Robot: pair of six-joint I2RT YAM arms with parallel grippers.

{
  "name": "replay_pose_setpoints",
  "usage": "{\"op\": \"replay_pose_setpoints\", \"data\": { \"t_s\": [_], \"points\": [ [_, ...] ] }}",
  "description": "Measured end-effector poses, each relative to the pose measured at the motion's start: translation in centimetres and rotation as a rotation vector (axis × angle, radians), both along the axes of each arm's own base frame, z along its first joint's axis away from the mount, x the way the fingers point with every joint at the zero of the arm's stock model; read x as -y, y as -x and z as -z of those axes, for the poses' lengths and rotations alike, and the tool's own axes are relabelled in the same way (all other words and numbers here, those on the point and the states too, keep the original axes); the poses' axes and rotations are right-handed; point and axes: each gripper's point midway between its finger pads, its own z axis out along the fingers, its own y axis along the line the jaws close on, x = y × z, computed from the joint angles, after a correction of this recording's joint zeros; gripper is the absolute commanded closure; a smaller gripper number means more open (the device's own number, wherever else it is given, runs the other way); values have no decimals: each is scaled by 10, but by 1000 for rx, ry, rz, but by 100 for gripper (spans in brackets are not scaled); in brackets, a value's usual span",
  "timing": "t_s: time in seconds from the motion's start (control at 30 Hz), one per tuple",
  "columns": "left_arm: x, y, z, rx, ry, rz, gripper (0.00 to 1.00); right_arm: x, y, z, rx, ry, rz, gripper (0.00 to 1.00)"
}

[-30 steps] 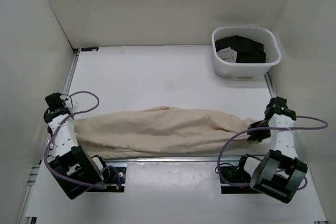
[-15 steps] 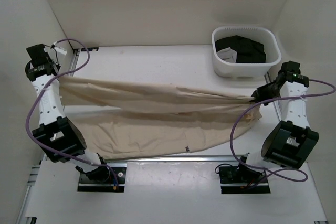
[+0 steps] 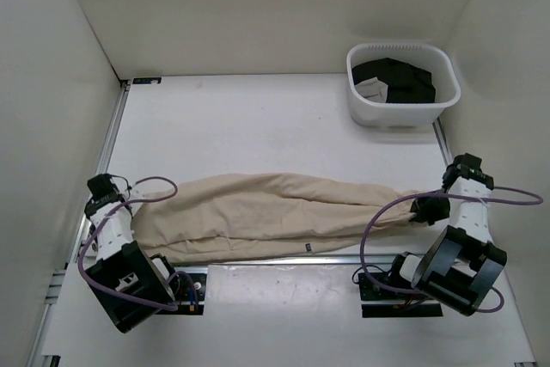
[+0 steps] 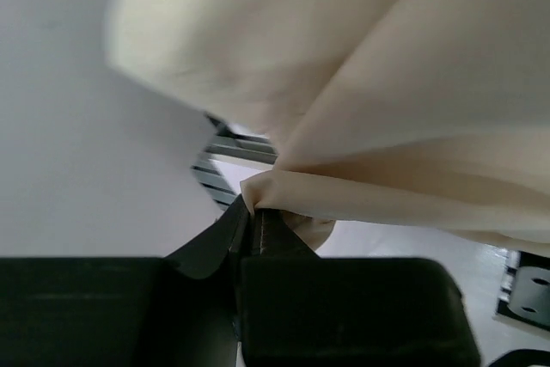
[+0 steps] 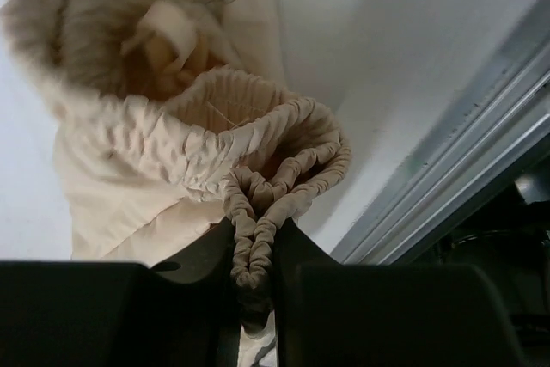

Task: Fold and stack the trousers
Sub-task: Fold the trousers

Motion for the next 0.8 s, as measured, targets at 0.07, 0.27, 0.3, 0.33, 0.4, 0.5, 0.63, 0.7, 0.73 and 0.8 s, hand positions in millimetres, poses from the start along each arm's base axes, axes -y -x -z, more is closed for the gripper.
{"op": "replay_pose_setpoints", "data": {
  "t_s": [0.07,0.27,0.3,0.33,0.4,0.5,0.63,0.7,0.73,0.8],
  "points": [
    [5,12,11,-53,14,2,86,4,12,11,-41,-11,30,100],
    [3,13,9,-71,2,19,86,18,27,24,-100,-45,95,100],
    [0,9,4,-64,-3,20,86,18,26,23,-99,-45,89,100],
    [-4,4,-2,-51,-12,21,86,19,25,21,-97,-44,82,100],
    [-12,-7,-15,-21,-24,27,86,24,18,13,-84,-36,74,100],
    [-21,-17,-25,13,-18,27,86,30,7,-4,-54,-20,60,100],
    [-19,-9,-14,-23,13,40,86,30,12,-4,-73,-20,50,100],
    [-15,0,-4,-55,24,49,86,31,17,1,-88,-17,57,89],
    [-12,6,2,-73,30,51,86,32,20,3,-97,-14,65,83],
    [-5,18,15,-119,50,57,70,36,26,8,-119,-1,82,31]
  ]
}}
